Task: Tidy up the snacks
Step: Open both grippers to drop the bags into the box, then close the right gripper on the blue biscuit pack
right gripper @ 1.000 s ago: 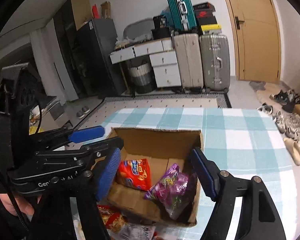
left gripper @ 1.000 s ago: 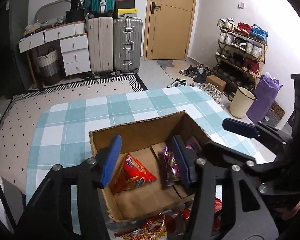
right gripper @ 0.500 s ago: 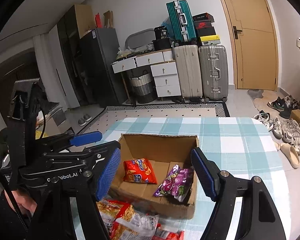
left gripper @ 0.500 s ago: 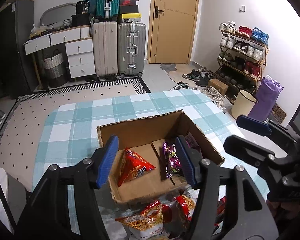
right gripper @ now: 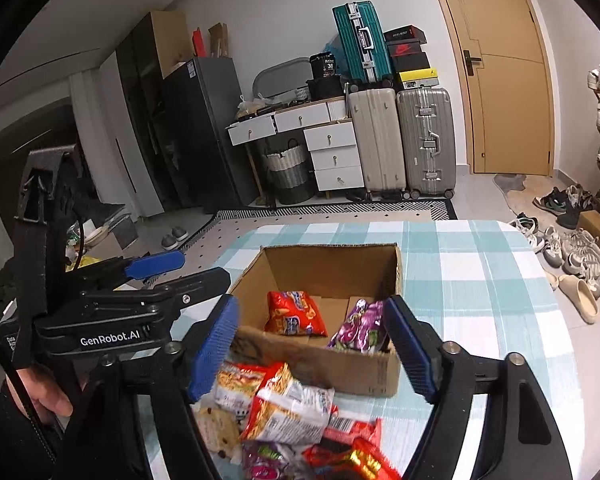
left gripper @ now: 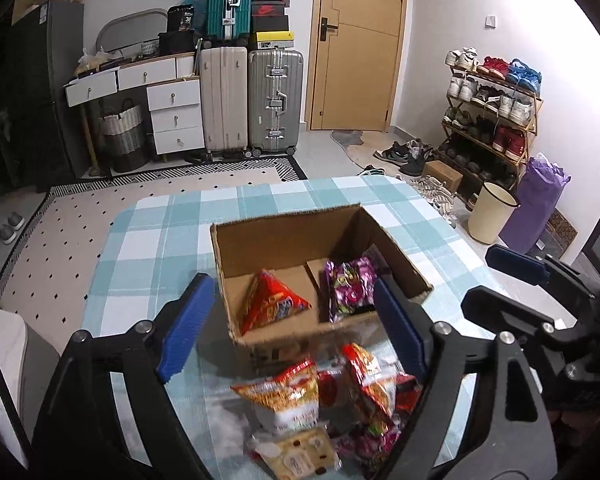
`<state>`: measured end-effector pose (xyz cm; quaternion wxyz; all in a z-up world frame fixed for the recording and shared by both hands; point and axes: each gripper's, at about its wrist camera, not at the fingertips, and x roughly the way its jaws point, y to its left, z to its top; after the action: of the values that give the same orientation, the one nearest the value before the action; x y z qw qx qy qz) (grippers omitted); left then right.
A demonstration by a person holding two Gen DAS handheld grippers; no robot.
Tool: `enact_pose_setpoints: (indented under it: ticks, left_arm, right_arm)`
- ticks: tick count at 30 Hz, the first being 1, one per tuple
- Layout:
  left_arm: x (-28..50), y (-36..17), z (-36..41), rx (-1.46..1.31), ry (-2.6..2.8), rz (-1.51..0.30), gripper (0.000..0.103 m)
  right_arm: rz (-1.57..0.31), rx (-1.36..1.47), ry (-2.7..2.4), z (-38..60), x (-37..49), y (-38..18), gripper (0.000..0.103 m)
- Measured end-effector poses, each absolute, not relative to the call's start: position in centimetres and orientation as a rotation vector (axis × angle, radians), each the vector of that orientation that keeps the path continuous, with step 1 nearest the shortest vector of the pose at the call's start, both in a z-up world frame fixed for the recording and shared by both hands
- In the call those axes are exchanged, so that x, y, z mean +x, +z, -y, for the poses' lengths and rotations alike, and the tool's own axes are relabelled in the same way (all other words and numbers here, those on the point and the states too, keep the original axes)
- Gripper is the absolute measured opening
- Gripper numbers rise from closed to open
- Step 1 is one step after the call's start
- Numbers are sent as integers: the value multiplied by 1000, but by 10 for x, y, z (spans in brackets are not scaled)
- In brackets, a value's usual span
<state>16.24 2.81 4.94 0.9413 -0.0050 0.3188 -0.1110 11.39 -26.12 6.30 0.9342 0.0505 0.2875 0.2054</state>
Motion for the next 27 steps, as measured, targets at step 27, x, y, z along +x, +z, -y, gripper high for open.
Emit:
enact_pose_setpoints:
  ticks: [27]
  left_arm:
    - [73, -22, -49, -74, -175, -748, 97]
  right_arm:
    - [-683, 109, 444, 255, 1, 21, 82]
